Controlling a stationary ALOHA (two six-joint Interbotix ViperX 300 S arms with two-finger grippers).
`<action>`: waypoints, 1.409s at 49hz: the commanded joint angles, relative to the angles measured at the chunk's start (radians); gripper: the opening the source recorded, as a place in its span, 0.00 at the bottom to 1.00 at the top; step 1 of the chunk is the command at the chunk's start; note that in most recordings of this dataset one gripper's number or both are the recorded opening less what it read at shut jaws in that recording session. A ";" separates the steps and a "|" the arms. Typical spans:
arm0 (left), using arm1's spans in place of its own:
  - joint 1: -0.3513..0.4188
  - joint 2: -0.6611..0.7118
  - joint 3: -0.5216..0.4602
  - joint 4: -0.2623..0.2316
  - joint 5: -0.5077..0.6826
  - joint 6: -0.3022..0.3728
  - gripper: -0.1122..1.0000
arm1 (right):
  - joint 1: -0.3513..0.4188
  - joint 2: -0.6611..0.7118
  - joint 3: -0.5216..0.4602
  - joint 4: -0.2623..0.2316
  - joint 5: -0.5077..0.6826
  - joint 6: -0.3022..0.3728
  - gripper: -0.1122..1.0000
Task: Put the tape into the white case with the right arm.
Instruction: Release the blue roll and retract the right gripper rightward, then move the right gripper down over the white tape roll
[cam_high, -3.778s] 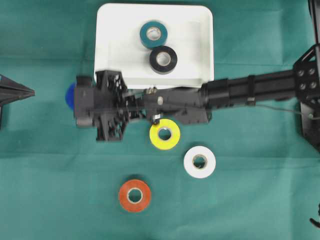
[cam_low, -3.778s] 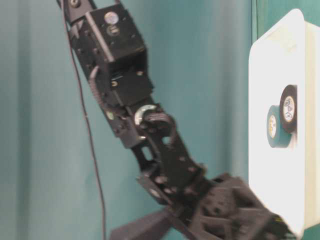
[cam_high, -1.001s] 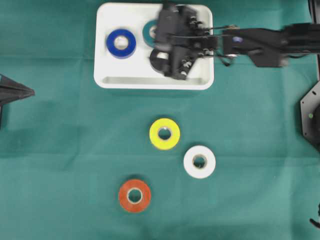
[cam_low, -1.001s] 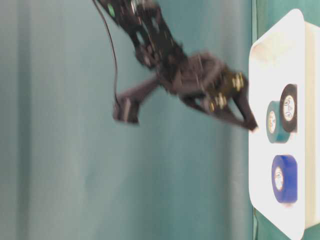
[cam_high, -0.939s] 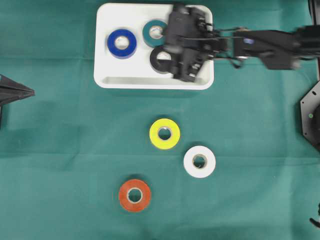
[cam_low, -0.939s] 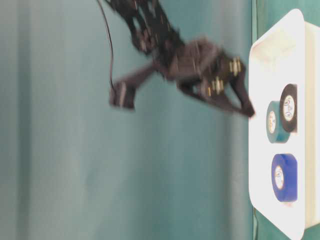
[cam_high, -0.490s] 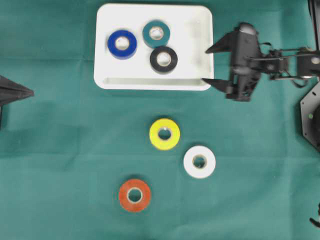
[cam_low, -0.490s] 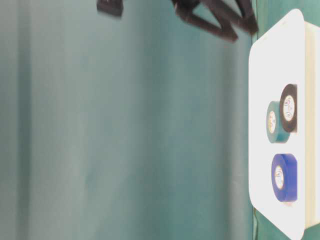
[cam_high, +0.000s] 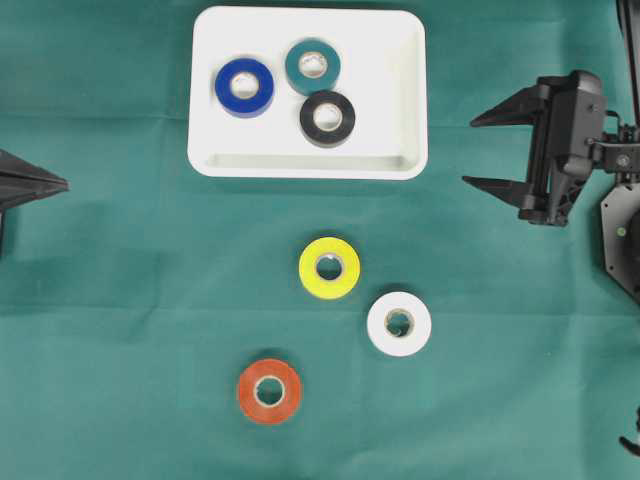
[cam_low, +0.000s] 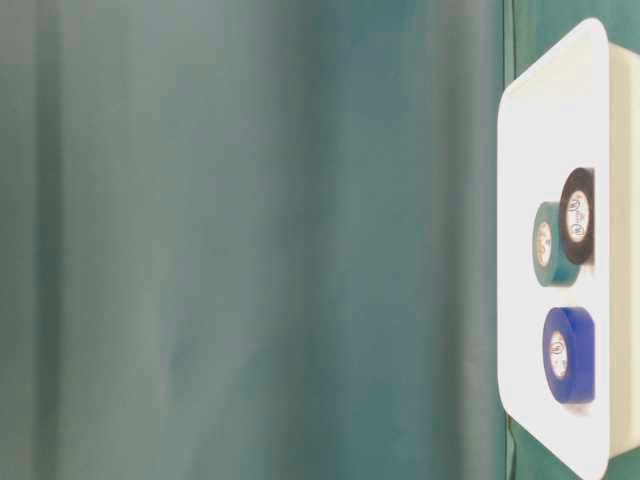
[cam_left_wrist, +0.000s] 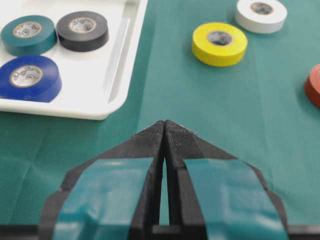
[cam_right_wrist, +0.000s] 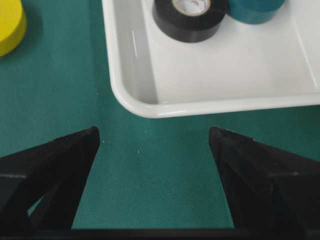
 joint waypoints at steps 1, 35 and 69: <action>0.003 0.009 -0.014 0.000 -0.009 0.000 0.11 | 0.006 -0.023 0.003 0.005 -0.017 0.002 0.65; 0.003 0.008 -0.014 0.000 -0.009 0.002 0.11 | 0.382 -0.114 0.123 -0.002 -0.054 0.000 0.65; 0.003 0.006 -0.014 -0.002 -0.009 0.003 0.11 | 0.535 -0.115 0.121 -0.005 -0.018 -0.003 0.64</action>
